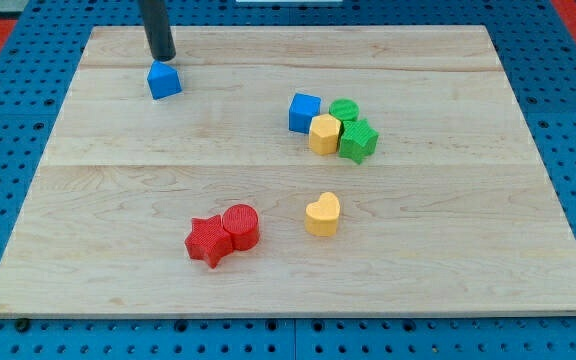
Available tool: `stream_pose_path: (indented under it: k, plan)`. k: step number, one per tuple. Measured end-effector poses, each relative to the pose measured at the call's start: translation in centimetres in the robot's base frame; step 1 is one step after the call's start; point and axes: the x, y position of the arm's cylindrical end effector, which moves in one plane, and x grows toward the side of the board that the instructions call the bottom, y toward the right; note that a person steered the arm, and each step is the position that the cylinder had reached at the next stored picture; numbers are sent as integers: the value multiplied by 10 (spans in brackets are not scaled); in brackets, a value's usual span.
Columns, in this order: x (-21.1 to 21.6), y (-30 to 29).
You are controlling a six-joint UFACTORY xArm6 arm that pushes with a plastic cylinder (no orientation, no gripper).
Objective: Slightly move the blue triangle to the down
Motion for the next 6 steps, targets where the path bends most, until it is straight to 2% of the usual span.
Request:
stream_pose_path:
  k: [2,6]
  plan:
    - [14,-17]
    - [57,3]
